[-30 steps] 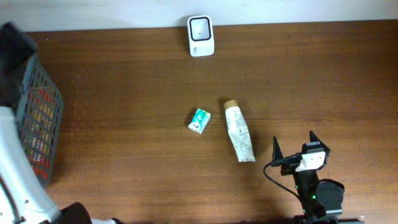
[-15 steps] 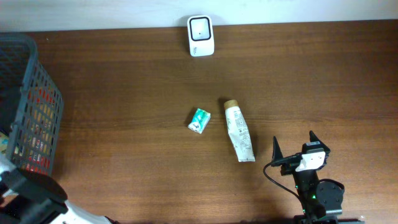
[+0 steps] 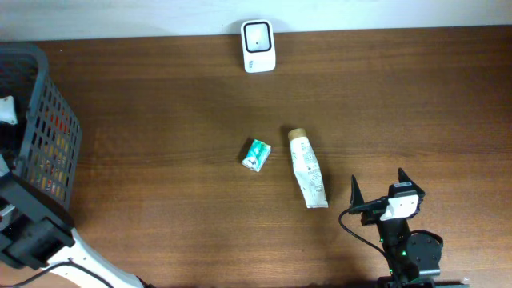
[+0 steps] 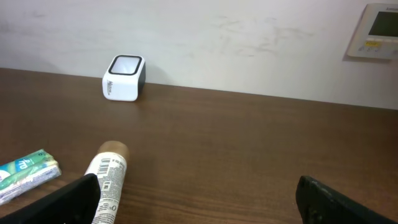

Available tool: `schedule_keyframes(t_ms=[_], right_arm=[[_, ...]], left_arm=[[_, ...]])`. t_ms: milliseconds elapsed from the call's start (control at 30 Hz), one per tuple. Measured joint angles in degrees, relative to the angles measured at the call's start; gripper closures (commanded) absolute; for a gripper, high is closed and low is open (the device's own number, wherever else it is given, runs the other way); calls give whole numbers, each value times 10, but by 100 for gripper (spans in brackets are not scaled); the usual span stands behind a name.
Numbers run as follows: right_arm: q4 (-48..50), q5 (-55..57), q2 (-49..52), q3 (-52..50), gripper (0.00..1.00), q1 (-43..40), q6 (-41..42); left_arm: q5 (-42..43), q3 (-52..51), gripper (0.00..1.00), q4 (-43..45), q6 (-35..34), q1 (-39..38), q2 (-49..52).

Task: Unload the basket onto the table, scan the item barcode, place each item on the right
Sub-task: 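Grasp the red-and-yellow spaghetti package in the basket with the left gripper, then lay the spaghetti package on the table left of the tissue pack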

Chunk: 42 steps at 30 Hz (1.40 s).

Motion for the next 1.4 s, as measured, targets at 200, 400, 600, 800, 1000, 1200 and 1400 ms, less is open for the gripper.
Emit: schedule_keyframes(t_ms=[200, 400, 600, 800, 1000, 1200, 1400], right_arm=[[0, 0, 0, 0, 1, 0, 0], [0, 0, 0, 0, 1, 0, 0], [0, 0, 0, 0, 1, 0, 0], [0, 0, 0, 0, 1, 0, 0], [0, 0, 0, 0, 2, 0, 0], [0, 0, 0, 0, 1, 0, 0], [0, 0, 0, 0, 1, 0, 0]], left_arm=[[4, 0, 7, 13, 37, 1, 76], [2, 9, 100, 22, 59, 1, 83], [-17, 34, 100, 6, 58, -1, 76], [-7, 75, 100, -29, -17, 0, 46], [8, 123, 100, 54, -140, 0, -229], [33, 139, 100, 53, -185, -123, -420], [70, 71, 100, -130, -207, -394, -373]])
